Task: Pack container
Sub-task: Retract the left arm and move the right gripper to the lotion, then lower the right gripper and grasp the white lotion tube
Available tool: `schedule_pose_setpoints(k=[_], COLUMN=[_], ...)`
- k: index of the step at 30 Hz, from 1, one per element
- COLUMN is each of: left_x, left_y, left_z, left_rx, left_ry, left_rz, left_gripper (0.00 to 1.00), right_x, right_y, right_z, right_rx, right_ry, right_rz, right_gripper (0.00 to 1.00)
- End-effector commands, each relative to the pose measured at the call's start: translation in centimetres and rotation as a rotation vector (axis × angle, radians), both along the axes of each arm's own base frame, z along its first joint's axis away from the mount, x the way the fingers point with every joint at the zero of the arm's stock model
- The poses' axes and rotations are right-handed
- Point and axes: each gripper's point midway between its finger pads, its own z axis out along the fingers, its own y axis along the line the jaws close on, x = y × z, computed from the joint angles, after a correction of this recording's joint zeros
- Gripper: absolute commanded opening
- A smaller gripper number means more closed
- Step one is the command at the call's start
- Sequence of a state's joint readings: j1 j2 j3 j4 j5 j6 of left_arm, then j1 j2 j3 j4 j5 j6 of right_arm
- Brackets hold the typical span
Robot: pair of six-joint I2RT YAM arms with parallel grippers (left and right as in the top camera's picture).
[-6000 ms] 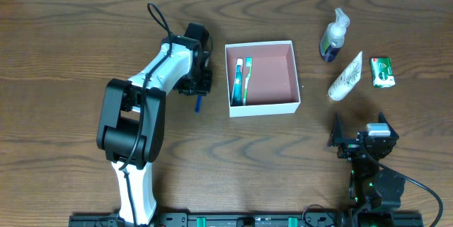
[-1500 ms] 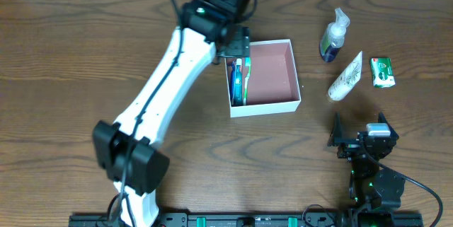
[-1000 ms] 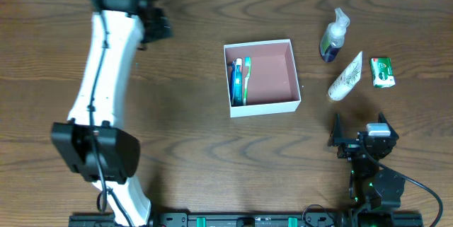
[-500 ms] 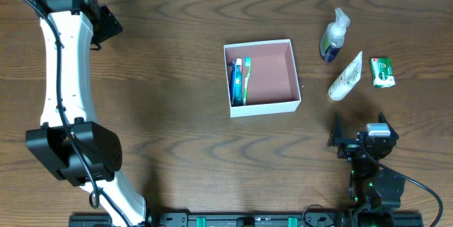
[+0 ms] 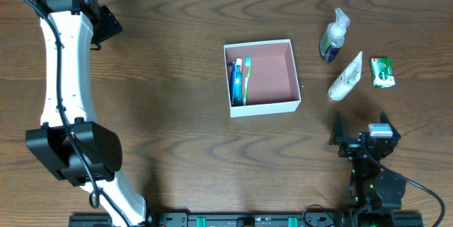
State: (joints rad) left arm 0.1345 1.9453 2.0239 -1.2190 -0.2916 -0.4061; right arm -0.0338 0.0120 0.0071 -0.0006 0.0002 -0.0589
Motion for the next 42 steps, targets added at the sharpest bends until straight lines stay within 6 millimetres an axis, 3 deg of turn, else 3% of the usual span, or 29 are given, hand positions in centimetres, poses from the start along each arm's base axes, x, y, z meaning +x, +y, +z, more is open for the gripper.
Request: schedule_pose_setpoints(k=[1, 6, 10, 16, 20, 24, 28, 32, 35, 42], left_x=[-0.1, -0.1, -0.1, -0.1, -0.1, -0.1, -0.1, -0.1, -0.1, -0.1], left_y=[0.3, 0.3, 0.3, 0.3, 0.3, 0.3, 0.3, 0.3, 0.3, 0.3], left_z=[-0.4, -0.4, -0.4, -0.4, -0.4, -0.4, -0.4, -0.4, -0.4, -0.4], left_rx=[0.012, 0.012, 0.012, 0.012, 0.012, 0.012, 0.012, 0.012, 0.012, 0.012], left_ry=[0.018, 0.018, 0.018, 0.018, 0.018, 0.018, 0.018, 0.018, 0.018, 0.018], left_rz=[-0.002, -0.002, -0.002, -0.002, -0.002, -0.002, -0.002, -0.002, -0.002, -0.002], left_gripper=[0.98, 0.98, 0.98, 0.98, 0.98, 0.98, 0.98, 0.98, 0.98, 0.98], right_x=[-0.1, -2.2, -5.8, -9.1, -8.7, -4.7, 1.9, 7.3, 9.6, 13.3], right_y=[-0.2, -0.6, -0.9, -0.8, -0.5, -0.3, -0.2, 0.7, 1.9, 1.8], right_z=[2.1, 10.1, 16.0, 22.8, 27.8, 30.8, 29.7, 25.5, 23.1, 17.4], right_rx=[-0.015, -0.207, -0.256, -0.25, -0.257, -0.268, -0.268, -0.257, -0.234, -0.169], right_ry=[-0.089, -0.412, -0.669, -0.789, -0.719, -0.511, -0.158, 0.208, 0.37, 0.574], right_rz=[-0.018, -0.087, -0.157, -0.171, -0.141, -0.096, -0.036, 0.068, 0.167, 0.179], right_gripper=[0.99, 0.99, 0.99, 0.99, 0.99, 0.99, 0.99, 0.99, 0.99, 0.99])
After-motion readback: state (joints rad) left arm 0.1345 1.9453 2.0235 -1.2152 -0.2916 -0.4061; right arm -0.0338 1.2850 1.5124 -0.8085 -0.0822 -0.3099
